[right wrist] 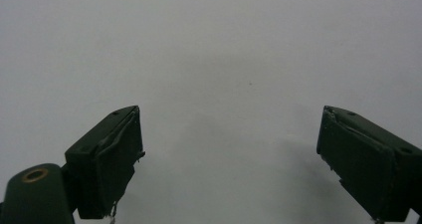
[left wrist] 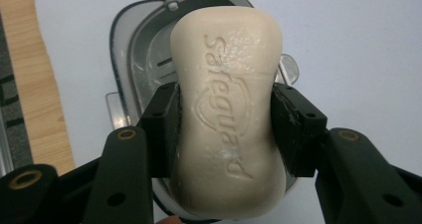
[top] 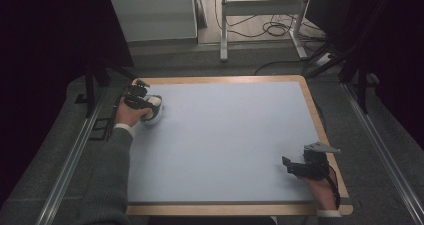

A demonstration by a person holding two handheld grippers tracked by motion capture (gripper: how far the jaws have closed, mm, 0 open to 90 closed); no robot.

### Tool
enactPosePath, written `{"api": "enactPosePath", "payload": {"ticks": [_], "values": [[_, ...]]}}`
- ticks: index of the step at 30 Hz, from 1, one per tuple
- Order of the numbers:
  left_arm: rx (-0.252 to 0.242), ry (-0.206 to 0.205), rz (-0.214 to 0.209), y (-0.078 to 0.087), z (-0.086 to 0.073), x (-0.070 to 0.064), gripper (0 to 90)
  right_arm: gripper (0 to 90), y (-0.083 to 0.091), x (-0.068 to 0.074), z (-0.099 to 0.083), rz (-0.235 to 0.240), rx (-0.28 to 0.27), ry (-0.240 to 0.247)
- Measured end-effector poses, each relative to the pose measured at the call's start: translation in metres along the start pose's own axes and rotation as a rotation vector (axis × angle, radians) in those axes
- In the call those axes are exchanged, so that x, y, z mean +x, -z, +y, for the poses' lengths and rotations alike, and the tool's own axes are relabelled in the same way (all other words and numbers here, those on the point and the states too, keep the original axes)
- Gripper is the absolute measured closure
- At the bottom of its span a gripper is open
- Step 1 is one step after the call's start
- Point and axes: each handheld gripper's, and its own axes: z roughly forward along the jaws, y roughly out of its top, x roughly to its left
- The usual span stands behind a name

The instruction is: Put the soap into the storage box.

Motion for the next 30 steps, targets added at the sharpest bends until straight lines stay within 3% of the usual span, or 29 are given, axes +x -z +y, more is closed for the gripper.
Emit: {"api": "enactPosePath", "payload": {"ticks": [5, 7, 10, 22, 25, 27, 28, 30], "values": [[-0.003, 0.004, 0.002, -0.003, -0.001, -0.001, 49.1, 10.6, 0.0, -0.001, 0.0, -0.001, 0.001, -0.002], [-0.034, 0.007, -0.017, -0.002, -0.001, -0.002, 48.3, 10.6, 0.0, -0.001, 0.0, -0.001, 0.0, -0.001], [-0.08, 0.012, -0.045, 0.007, 0.0, -0.003, 43.6, 10.6, 0.0, -0.001, -0.001, -0.001, 0.003, -0.001], [-0.127, -0.023, -0.064, 0.029, -0.002, -0.016, 39.5, 10.6, 0.001, 0.0, 0.0, 0.003, 0.0, -0.001], [-0.15, -0.04, -0.074, 0.036, -0.007, -0.021, 39.1, 10.6, 0.001, 0.0, -0.001, 0.0, -0.003, -0.002], [-0.164, -0.059, -0.114, 0.04, -0.01, -0.025, 38.6, 10.6, 0.001, -0.001, -0.001, -0.001, -0.001, -0.004], [-0.178, -0.088, -0.14, 0.043, -0.013, -0.03, 38.2, 10.6, 0.001, -0.001, -0.001, -0.001, -0.001, -0.006], [-0.187, -0.116, -0.149, 0.046, -0.017, -0.036, 38.0, 10.6, 0.002, -0.001, -0.002, -0.002, -0.002, -0.003]]}}
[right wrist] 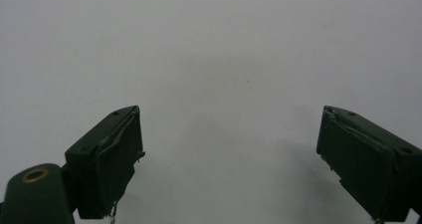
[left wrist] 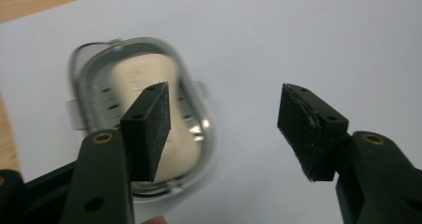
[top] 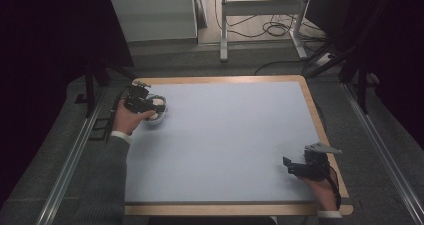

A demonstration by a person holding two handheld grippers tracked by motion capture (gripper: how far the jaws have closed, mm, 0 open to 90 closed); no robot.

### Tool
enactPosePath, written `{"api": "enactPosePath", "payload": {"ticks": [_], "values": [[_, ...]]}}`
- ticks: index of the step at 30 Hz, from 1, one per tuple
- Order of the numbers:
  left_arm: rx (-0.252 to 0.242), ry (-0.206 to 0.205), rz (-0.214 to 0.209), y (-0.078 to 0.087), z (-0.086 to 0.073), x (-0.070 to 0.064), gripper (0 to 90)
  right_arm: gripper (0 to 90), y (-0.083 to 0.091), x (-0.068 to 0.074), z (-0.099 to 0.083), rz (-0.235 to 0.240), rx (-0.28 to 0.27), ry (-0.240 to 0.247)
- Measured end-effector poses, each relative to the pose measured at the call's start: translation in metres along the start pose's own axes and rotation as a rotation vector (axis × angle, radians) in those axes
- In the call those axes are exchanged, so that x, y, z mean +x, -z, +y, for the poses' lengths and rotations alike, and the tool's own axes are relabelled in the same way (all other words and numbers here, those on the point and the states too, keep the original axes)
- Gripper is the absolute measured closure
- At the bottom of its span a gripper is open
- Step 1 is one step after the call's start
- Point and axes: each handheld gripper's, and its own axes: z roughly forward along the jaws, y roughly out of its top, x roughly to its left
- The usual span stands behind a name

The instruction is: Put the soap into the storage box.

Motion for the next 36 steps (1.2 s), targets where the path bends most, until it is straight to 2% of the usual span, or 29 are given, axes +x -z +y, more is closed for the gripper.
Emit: {"api": "enactPosePath", "payload": {"ticks": [7, 12, 14, 17, 21, 25, 30, 32, 36], "values": [[-0.018, -0.109, -0.065, 0.011, -0.019, -0.034, 35.9, 10.6, 0.003, 0.0, -0.001, -0.003, -0.002, -0.003], [-0.039, -0.14, -0.097, 0.015, -0.041, -0.052, 35.0, 10.6, 0.002, 0.002, -0.001, -0.003, 0.002, 0.007], [-0.06, -0.144, -0.093, 0.018, -0.051, -0.058, 35.4, 10.6, 0.002, 0.003, -0.001, -0.001, 0.003, 0.004], [-0.062, -0.161, -0.095, 0.02, -0.064, -0.067, 35.4, 10.6, 0.003, 0.003, 0.0, -0.002, -0.001, 0.002], [-0.049, -0.152, -0.108, 0.019, -0.086, -0.074, 34.7, 10.6, 0.004, 0.004, 0.0, -0.002, -0.006, 0.005], [-0.036, -0.119, -0.113, 0.016, -0.11, -0.075, 34.1, 10.6, 0.004, 0.005, 0.0, -0.002, -0.004, 0.008], [-0.014, -0.106, -0.099, 0.011, -0.135, -0.077, 32.8, 10.6, 0.003, 0.005, 0.0, -0.005, -0.002, 0.008], [-0.017, -0.087, -0.113, 0.008, -0.144, -0.076, 32.4, 10.6, 0.004, 0.005, 0.0, -0.006, -0.003, 0.008], [-0.009, -0.074, -0.105, 0.007, -0.146, -0.072, 31.6, 10.6, 0.003, 0.006, 0.0, -0.006, -0.004, 0.013]]}}
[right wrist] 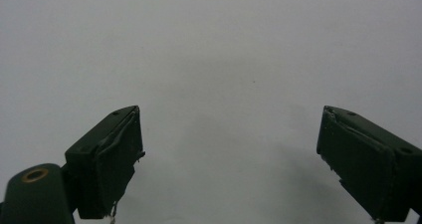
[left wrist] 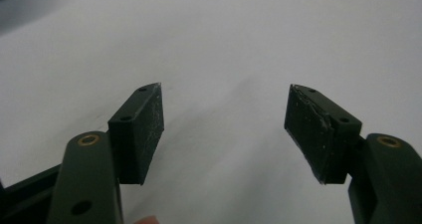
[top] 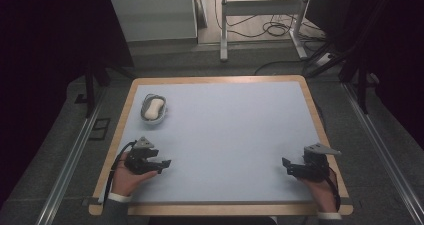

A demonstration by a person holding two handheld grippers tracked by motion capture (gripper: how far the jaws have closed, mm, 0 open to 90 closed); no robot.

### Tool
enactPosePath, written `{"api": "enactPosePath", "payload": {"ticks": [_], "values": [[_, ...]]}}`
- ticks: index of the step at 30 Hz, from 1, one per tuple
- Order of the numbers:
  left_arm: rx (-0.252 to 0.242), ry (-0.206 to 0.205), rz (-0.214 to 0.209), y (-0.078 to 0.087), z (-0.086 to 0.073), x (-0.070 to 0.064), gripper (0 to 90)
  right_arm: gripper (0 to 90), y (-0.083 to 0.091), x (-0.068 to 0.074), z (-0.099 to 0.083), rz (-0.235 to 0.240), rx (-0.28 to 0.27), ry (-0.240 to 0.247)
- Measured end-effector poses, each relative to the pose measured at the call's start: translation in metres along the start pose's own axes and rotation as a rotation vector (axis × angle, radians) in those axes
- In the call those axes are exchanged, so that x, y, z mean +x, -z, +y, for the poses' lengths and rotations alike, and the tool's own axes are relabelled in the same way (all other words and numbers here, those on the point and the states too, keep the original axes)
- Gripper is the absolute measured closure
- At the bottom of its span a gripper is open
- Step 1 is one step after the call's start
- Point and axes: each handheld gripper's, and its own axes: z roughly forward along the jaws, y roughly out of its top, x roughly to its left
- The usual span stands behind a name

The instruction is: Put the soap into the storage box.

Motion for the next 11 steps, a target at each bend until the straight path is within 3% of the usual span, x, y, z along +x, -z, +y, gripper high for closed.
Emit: {"api": "enactPosePath", "payload": {"ticks": [3, 11], "values": [[-0.018, 0.013, -0.004, 0.002, -0.0012, 0.0001, 31.5, 10.6, 0.0004, 0.0004, 0.0, 0.002, 0.001, 0.001], [-0.008, 0.02, -0.017, -0.0045, -0.0047, -0.0021, 30.3, 10.6, 0.0037, -0.0002, -0.0001, 0.01, -0.018, 0.005]]}}
